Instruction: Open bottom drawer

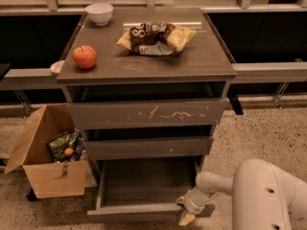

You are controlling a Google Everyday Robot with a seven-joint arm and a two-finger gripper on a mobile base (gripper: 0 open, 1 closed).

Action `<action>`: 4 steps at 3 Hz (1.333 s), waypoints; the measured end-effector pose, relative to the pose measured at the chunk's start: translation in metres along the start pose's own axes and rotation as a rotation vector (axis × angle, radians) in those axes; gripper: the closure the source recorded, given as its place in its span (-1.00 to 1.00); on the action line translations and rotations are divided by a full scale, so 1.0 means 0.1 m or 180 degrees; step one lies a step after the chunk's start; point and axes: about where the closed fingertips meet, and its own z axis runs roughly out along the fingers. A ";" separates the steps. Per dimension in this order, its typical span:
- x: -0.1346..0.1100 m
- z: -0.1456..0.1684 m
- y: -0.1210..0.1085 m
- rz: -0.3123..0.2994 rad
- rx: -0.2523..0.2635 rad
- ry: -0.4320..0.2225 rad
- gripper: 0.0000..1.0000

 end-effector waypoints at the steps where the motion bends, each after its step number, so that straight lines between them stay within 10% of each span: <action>1: -0.07 -0.34 0.24 -0.0094 0.0266 -0.0273 -0.22; 3: -0.09 -1.14 0.43 -0.0278 0.0749 -0.0539 -1.00; 4: -0.12 -1.49 0.37 -0.0423 0.0890 -0.0624 -1.00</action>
Offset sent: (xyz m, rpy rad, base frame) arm -0.0279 -0.0516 0.1112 0.2077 -0.2573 -0.0845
